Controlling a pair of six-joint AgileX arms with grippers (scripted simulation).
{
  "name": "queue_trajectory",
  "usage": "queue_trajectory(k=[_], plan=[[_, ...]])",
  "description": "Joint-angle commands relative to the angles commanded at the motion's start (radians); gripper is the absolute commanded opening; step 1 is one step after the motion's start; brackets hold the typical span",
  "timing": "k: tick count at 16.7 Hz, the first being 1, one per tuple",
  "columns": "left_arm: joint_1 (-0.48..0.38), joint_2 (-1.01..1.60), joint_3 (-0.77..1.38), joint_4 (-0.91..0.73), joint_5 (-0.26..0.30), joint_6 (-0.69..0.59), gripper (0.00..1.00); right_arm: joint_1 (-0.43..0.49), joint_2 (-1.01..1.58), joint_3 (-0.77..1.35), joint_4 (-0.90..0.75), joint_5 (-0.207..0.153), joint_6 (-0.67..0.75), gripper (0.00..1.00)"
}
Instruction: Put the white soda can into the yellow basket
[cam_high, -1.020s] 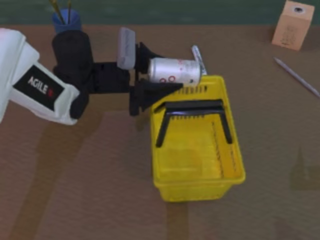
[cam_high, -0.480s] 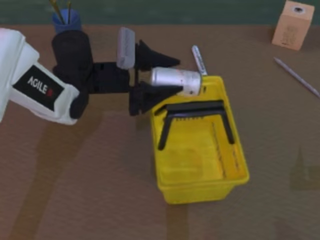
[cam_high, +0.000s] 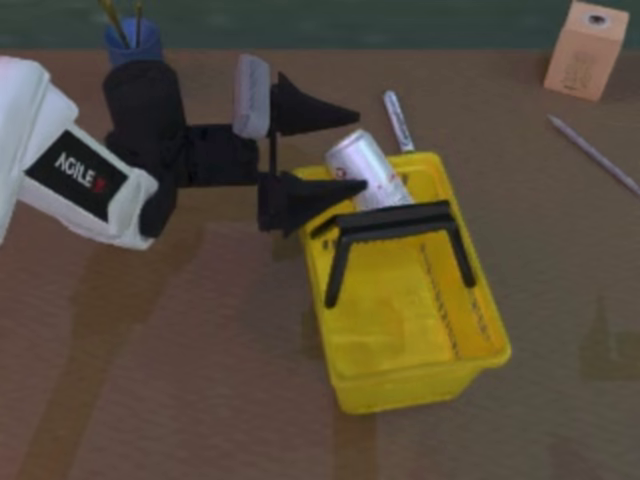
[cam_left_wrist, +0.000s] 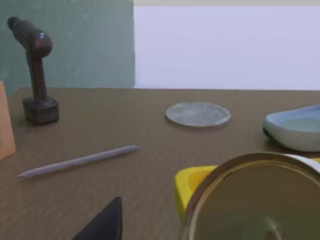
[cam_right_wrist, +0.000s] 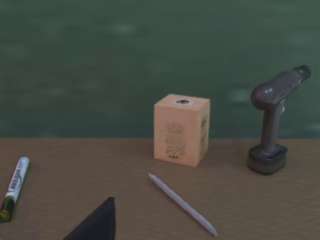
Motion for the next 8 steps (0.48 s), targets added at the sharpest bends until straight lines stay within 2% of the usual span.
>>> queue_trajectory(k=[4,8], plan=[[0.0,-0.03,-0.013,-0.017,-0.02,-0.003,1.0,0.015,0.028,0.027,-0.025,-0.003,-0.02,1.0],[0.026,-0.197,-0.094,-0.102,-0.121,-0.028,1.0,0.086,0.192,0.19,-0.155,-0.012,-0.12,1.0]])
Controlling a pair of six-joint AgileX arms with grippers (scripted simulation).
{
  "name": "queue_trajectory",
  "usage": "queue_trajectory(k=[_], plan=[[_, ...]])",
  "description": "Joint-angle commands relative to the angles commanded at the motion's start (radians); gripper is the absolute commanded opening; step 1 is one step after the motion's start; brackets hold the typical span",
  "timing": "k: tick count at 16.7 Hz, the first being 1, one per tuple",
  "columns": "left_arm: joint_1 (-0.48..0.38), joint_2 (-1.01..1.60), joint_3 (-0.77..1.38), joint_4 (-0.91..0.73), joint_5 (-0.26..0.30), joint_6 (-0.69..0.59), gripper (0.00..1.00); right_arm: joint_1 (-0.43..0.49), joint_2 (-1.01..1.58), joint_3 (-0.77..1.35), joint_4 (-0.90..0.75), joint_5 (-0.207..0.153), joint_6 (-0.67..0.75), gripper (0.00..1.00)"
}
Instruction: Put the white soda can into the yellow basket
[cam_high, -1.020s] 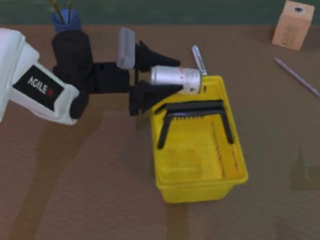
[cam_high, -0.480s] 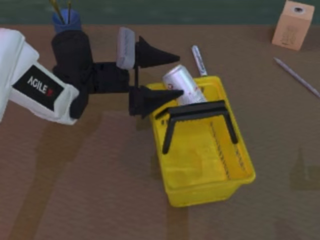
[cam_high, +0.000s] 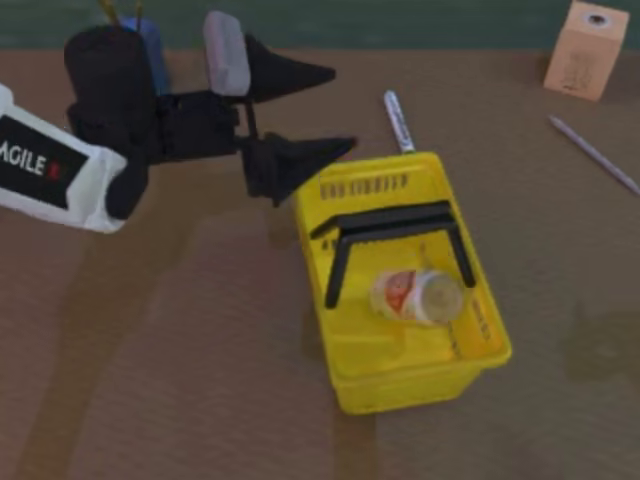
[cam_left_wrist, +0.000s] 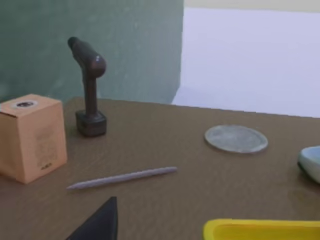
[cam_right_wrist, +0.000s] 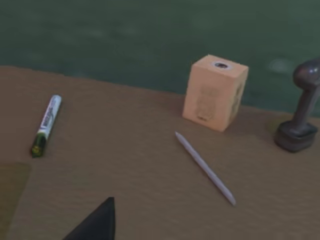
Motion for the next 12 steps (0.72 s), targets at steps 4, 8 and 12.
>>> queue_trajectory(k=[4,8,12], plan=[[0.05,-0.294,-0.153,-0.154,-0.172,-0.033,1.0,0.099,0.303,0.291,-0.207,0.0,-0.153,1.0],[0.114,-0.68,-0.369,-0.362,-0.39,-0.062,1.0,0.213,0.7,0.666,-0.463,0.006,-0.337,1.0],[0.176,-1.13,-0.611,-0.583,-0.621,-0.076,1.0,0.33,1.124,1.06,-0.726,0.014,-0.524,1.0]])
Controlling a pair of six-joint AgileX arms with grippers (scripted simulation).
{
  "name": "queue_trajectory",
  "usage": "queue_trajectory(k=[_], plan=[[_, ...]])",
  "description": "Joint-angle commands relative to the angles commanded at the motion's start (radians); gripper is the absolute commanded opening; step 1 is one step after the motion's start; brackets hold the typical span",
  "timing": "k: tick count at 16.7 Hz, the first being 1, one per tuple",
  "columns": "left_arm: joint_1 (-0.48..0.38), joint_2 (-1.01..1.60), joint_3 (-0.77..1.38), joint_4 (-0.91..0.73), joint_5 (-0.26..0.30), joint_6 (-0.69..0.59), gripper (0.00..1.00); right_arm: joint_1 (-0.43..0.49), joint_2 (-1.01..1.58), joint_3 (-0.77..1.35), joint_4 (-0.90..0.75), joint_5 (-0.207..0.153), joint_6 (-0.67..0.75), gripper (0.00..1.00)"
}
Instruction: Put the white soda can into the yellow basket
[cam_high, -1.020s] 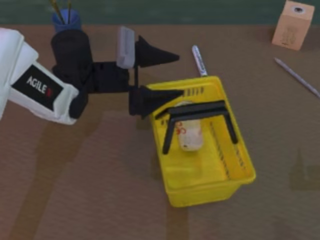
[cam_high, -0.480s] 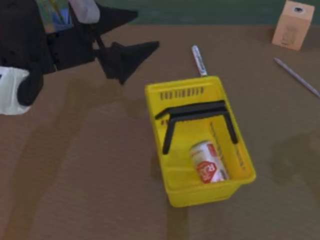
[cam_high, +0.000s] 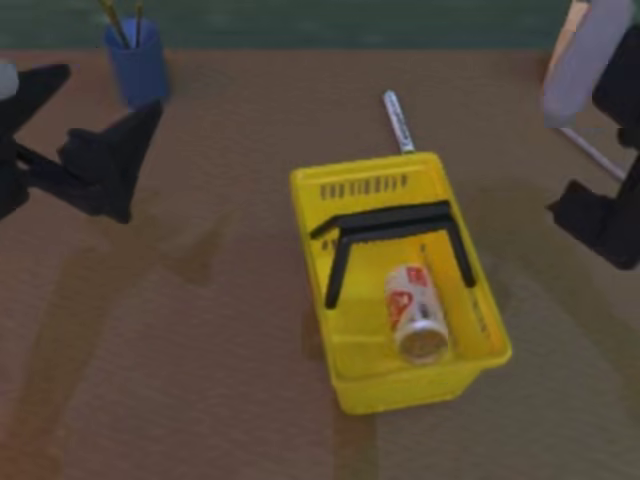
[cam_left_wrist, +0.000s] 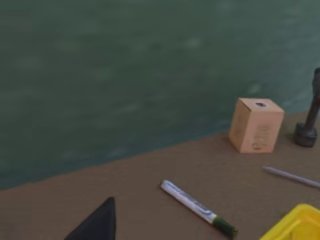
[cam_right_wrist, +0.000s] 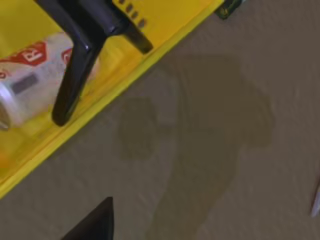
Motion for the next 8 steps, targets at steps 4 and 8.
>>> queue_trajectory(k=[4,8], plan=[[0.055,-0.446,-0.226,-0.193,-0.217,0.008,1.0,0.111,0.398,0.369,-0.244,0.004,-0.176,1.0],[0.095,-0.797,-0.396,-0.327,-0.394,0.033,1.0,0.2,0.696,0.649,-0.432,0.004,-0.313,1.0]])
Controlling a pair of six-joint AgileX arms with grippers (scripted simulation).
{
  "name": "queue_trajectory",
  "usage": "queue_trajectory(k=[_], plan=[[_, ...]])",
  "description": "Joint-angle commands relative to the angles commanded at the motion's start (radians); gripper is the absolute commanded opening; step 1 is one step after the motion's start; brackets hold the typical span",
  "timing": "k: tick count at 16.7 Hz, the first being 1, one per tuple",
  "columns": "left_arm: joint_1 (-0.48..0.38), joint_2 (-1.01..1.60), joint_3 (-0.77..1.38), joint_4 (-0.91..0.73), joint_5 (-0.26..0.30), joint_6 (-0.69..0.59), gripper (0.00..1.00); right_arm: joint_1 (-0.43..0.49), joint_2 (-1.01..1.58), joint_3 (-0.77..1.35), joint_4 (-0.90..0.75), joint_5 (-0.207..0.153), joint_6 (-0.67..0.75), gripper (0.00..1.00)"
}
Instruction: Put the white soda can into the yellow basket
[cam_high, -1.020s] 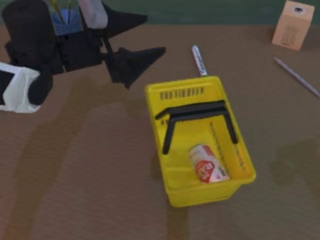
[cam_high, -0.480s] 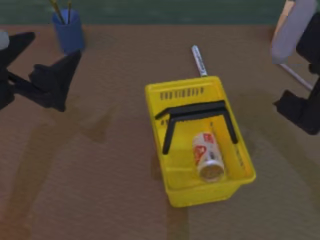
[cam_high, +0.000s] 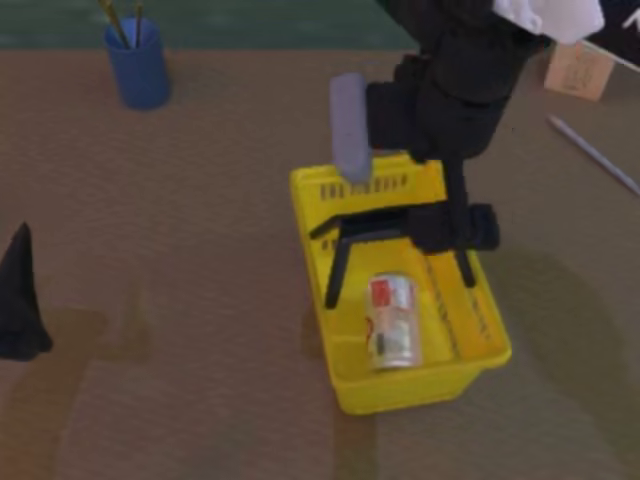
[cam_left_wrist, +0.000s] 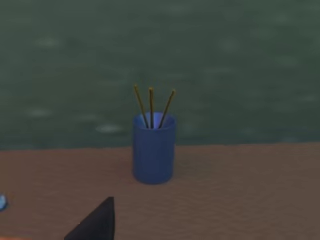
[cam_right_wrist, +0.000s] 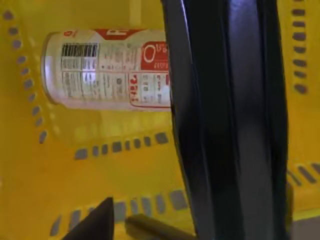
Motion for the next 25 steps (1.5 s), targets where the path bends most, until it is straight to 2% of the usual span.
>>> queue_trajectory(k=[3,6,21,25], plan=[[0.017,-0.156,-0.081,-0.058,-0.092,0.021,1.0,0.045,0.136,0.125,-0.091,-0.002,-0.068,1.0],[0.025,-0.219,-0.114,-0.08,-0.133,0.031,1.0,0.065,0.19,0.174,-0.129,-0.003,-0.097,1.0],[0.025,-0.219,-0.114,-0.08,-0.133,0.031,1.0,0.065,0.183,0.084,-0.046,-0.003,-0.096,1.0],[0.025,-0.219,-0.114,-0.08,-0.133,0.031,1.0,0.065,0.183,0.084,-0.046,-0.003,-0.096,0.7]])
